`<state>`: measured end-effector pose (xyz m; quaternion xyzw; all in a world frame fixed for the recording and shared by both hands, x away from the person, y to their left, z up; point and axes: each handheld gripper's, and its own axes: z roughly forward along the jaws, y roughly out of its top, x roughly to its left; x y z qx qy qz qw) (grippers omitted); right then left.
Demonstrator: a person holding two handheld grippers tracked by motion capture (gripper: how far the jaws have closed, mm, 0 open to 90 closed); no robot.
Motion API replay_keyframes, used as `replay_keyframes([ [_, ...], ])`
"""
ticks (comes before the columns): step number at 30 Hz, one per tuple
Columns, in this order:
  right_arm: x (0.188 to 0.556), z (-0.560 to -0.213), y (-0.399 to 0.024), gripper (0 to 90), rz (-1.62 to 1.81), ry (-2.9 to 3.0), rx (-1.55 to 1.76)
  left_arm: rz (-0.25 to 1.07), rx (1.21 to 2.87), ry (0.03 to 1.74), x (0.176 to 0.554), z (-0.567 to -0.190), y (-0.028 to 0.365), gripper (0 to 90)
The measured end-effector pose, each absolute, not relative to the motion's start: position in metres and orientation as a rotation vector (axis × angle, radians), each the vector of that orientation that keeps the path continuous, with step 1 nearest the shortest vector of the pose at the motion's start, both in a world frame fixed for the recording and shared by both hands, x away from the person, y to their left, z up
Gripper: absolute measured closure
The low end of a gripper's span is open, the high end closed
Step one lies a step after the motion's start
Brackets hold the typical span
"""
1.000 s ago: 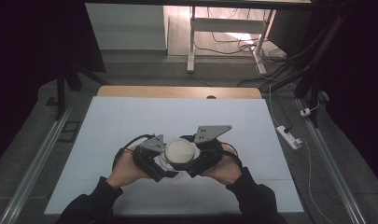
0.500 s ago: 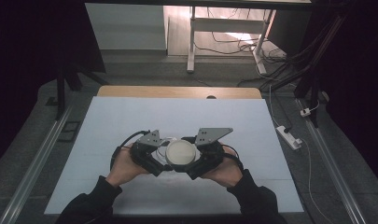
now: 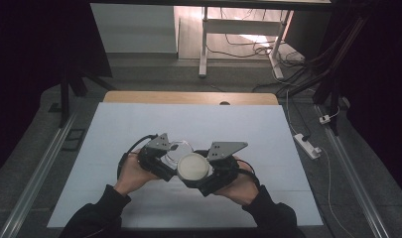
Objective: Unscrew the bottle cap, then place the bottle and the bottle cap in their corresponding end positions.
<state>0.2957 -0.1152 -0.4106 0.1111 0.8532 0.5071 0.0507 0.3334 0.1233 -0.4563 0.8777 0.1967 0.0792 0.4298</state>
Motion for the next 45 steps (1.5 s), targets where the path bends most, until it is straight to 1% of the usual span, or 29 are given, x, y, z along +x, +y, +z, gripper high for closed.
replay_keyframes([
  [19, 0.28, -0.425, -0.119, 7.6, 1.525, 2.606, 0.343, 0.246, 2.155, 0.554, 0.35, -0.45, 0.125, 7.5],
  [38, 0.277, -0.442, -0.125, 7.6, 1.51, 2.604, 0.382, 0.283, 2.14, 0.561, 0.367, -0.444, 0.113, 7.6],
  [45, 0.278, -0.452, -0.122, 7.6, 1.49, 2.612, 0.379, 0.302, 2.134, 0.565, 0.38, -0.443, 0.11, 7.5],
])
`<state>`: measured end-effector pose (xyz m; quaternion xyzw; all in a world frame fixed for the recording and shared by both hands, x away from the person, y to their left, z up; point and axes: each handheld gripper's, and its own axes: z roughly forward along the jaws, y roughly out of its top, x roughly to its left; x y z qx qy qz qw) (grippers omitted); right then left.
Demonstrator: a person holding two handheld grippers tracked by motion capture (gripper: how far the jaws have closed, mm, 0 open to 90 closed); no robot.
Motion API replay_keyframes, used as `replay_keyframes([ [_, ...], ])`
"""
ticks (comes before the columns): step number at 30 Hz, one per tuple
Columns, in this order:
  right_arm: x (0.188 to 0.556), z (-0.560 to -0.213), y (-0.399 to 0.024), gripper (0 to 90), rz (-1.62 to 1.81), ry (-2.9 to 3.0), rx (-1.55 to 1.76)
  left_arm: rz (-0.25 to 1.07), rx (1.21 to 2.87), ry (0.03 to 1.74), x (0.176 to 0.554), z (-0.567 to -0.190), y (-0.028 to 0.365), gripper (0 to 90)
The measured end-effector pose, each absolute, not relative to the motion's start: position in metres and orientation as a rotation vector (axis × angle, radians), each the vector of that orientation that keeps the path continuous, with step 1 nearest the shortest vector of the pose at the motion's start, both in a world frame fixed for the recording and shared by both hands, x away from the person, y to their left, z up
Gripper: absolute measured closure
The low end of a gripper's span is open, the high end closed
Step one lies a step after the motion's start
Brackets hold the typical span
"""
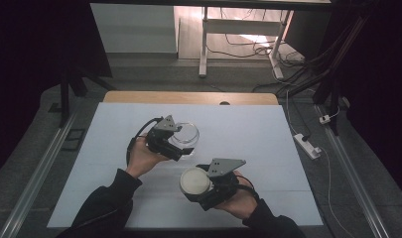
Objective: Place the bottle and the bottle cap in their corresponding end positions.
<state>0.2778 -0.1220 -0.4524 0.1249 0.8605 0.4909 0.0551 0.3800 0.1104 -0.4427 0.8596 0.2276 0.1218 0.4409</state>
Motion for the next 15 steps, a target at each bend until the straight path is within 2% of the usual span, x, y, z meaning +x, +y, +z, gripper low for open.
replay_keyframes([
  [15, 0.286, -0.482, -0.113, 7.6, 1.464, 2.626, 0.386, 0.321, 2.141, 0.559, 0.404, -0.448, 0.106, 7.5],
])
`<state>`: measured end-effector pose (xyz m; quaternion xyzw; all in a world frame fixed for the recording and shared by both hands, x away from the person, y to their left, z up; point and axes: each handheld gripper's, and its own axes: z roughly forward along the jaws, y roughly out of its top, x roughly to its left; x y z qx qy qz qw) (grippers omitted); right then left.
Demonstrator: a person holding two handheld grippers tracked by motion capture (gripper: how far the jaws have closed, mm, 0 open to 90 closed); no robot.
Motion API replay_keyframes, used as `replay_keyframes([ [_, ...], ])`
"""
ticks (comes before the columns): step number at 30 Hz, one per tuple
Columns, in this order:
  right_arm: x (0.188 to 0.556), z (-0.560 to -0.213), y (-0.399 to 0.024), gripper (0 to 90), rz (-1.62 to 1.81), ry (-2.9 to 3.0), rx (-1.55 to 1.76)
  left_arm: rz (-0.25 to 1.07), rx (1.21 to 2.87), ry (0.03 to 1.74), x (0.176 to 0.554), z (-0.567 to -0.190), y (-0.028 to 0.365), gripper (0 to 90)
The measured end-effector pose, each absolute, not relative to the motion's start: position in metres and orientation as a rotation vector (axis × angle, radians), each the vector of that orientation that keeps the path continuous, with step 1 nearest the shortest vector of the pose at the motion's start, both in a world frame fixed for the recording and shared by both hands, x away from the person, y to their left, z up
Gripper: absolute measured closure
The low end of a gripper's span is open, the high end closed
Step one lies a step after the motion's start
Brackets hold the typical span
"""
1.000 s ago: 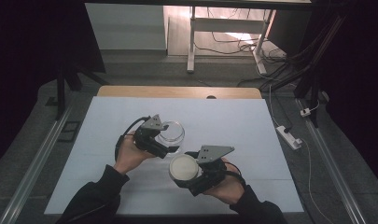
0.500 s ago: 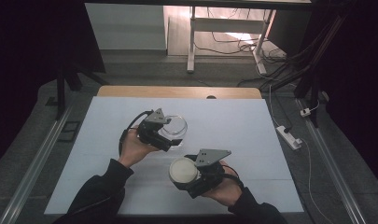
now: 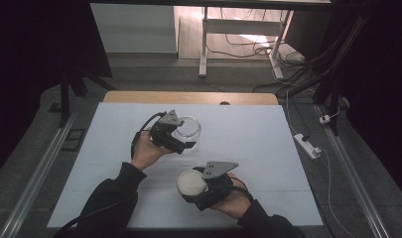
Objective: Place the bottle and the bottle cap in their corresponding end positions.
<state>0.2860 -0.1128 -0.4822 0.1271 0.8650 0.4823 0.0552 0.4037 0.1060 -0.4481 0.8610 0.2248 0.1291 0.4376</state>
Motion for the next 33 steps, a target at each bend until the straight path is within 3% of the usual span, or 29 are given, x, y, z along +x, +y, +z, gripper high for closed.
replay_keyframes([
  [33, 0.306, -0.531, -0.096, 7.5, 1.329, 2.693, 0.392, 0.336, 2.129, 0.628, 0.442, -0.484, 0.096, 7.5],
])
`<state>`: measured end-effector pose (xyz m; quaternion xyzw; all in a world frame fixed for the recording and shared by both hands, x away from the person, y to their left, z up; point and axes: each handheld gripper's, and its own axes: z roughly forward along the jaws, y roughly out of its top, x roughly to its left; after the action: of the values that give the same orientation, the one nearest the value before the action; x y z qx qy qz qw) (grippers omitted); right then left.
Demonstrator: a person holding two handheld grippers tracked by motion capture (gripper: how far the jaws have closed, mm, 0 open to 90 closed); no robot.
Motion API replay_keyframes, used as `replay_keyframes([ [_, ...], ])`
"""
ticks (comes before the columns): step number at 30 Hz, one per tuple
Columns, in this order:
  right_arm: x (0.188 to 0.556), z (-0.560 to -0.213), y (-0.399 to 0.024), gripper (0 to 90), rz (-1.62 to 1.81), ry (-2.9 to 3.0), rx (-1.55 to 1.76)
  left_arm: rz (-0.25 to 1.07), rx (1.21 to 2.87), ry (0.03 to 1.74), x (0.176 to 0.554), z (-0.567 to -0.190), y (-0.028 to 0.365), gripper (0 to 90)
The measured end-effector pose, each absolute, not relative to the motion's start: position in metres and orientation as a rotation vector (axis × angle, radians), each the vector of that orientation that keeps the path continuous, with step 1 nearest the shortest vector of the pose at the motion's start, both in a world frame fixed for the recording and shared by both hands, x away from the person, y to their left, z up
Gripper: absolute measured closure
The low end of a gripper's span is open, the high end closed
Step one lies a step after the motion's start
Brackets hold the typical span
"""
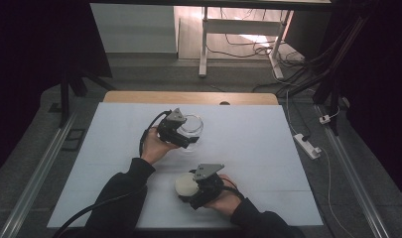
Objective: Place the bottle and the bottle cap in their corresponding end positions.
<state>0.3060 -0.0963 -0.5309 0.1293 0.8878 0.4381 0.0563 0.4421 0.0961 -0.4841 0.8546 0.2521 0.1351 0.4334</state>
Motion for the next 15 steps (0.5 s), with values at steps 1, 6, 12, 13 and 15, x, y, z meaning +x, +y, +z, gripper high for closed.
replay_keyframes([
  [1, 0.306, -0.531, -0.096, 7.5, 1.329, 2.693, 0.392, 0.34, 2.132, 0.631, 0.443, -0.486, 0.096, 7.5],
  [6, 0.31, -0.536, -0.095, 7.4, 1.291, 2.712, 0.404, 0.348, 2.139, 0.636, 0.445, -0.493, 0.094, 7.5],
  [12, 0.312, -0.538, -0.093, 7.4, 1.252, 2.732, 0.405, 0.35, 2.137, 0.638, 0.446, -0.499, 0.092, 7.5],
  [13, 0.312, -0.539, -0.092, 7.4, 1.245, 2.737, 0.409, 0.357, 2.145, 0.639, 0.447, -0.501, 0.092, 7.5],
  [15, 0.313, -0.539, -0.091, 7.3, 1.23, 2.748, 0.412, 0.357, 2.149, 0.639, 0.447, -0.503, 0.091, 7.5],
])
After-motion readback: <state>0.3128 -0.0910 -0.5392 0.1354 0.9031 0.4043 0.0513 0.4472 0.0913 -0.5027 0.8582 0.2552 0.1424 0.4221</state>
